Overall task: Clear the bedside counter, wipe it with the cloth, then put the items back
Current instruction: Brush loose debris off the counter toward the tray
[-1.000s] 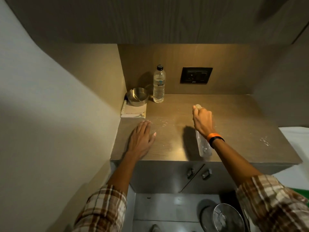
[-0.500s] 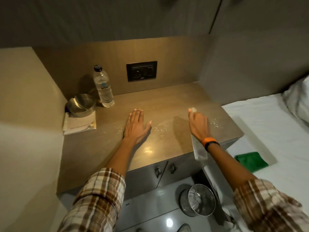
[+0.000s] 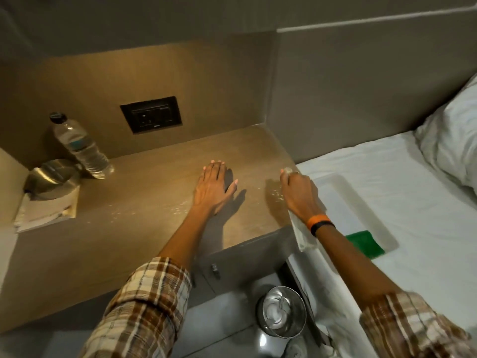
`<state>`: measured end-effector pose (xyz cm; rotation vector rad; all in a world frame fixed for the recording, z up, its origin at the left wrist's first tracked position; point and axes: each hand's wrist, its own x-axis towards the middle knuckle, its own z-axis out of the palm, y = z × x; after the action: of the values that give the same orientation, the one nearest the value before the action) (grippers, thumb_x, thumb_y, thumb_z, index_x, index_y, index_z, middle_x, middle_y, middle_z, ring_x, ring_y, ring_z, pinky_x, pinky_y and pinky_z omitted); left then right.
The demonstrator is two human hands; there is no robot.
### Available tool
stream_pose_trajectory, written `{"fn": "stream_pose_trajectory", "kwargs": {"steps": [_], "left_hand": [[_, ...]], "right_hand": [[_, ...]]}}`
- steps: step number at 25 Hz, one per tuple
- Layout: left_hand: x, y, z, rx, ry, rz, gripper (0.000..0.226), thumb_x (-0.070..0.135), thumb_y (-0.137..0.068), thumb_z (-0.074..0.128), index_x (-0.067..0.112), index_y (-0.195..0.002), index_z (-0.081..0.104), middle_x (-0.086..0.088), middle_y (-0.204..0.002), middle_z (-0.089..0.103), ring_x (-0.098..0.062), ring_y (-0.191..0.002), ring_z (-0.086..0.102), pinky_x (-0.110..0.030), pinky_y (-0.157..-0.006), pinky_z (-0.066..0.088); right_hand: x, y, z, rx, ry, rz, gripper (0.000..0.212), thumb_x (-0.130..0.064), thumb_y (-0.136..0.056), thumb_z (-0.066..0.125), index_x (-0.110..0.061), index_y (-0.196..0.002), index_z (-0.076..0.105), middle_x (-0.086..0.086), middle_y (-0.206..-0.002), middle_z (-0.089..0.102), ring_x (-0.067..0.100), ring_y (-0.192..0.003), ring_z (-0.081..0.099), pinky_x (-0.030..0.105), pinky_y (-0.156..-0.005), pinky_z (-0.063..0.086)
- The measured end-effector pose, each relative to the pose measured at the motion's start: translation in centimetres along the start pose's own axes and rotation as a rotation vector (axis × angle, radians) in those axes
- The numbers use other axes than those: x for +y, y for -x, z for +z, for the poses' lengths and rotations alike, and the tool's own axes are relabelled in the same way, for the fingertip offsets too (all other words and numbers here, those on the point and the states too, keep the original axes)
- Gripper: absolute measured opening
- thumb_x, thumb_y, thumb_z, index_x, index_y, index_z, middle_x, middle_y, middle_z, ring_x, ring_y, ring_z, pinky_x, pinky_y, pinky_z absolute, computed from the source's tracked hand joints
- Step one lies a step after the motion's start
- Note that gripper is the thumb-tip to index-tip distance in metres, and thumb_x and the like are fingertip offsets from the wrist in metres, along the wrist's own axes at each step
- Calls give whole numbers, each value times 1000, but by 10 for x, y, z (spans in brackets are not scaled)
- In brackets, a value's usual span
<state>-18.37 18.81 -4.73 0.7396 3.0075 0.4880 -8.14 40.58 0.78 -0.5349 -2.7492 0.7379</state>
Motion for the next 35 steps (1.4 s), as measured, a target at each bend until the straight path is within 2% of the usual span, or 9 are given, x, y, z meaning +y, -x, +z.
{"fn": "stream_pose_trajectory", "kwargs": {"steps": [3,10,15,17,19,21,24,29,35], "left_hand": [[53,-20,22,-13,2,-14,74,60,-103,27,10,-158,20,-11,-167,19,-27,-156,10,-44,-128,4],[139,-63,63,-52,1,-15,75,59,-103,25,11,-159,16,-10,-168,15,-27,-156,8,-47,-128,5],[149,-83,78,1,-5,-34,76,58,-103,33,8,-158,19,-12,-167,18,-29,-156,9,-50,-127,10],[149,-89,84,19,-3,-47,75,57,-103,34,8,-158,21,-11,-168,17,-28,-156,7,-49,-127,9],[148,-92,88,33,1,-53,74,57,-103,35,8,-157,25,-10,-167,18,-28,-156,9,-50,-127,10],[148,-93,90,41,-7,-55,77,59,-99,32,9,-157,27,-10,-167,20,-27,-155,11,-50,-127,10],[147,-94,90,35,-32,-58,75,58,-102,34,9,-158,24,-9,-168,17,-27,-156,10,-49,-127,8],[170,-87,80,-14,-40,-101,79,59,-101,36,8,-159,19,-8,-169,12,-26,-156,4,-48,-127,6],[279,-23,99,12,95,12,81,62,-100,29,11,-160,10,-9,-170,3,-24,-156,-8,-37,-122,-11]], "right_hand": [[57,17,-18,-81,82,0,52,-35,-108,29,-10,-72,57,14,-73,65,31,-69,62,38,-68,52],[152,-43,-52,175,-211,41,53,-44,-107,34,-24,-58,35,-4,-54,45,15,-51,48,32,-51,29],[238,-84,10,38,-532,154,45,-35,-105,52,5,-91,67,23,-78,69,36,-78,70,47,-71,54],[258,-92,44,-43,-538,184,43,-35,-104,54,3,-109,71,18,-83,72,25,-76,67,36,-70,52],[270,-104,73,-86,-544,193,41,-35,-104,55,-4,-125,70,12,-105,76,21,-96,69,27,-84,52],[278,-117,95,-116,-547,200,42,-35,-103,56,-5,-130,67,12,-128,71,23,-119,66,21,-99,47],[283,-128,113,-149,-543,223,43,-35,-103,56,-6,-133,66,11,-135,67,24,-124,63,14,-96,41],[279,-126,97,-179,-518,281,56,-34,-97,67,-2,-142,56,14,-145,59,28,-134,55,31,-112,44],[300,-54,31,-87,-167,143,61,-49,-96,61,-15,-145,49,8,-152,49,25,-143,42,41,-115,43]]}}
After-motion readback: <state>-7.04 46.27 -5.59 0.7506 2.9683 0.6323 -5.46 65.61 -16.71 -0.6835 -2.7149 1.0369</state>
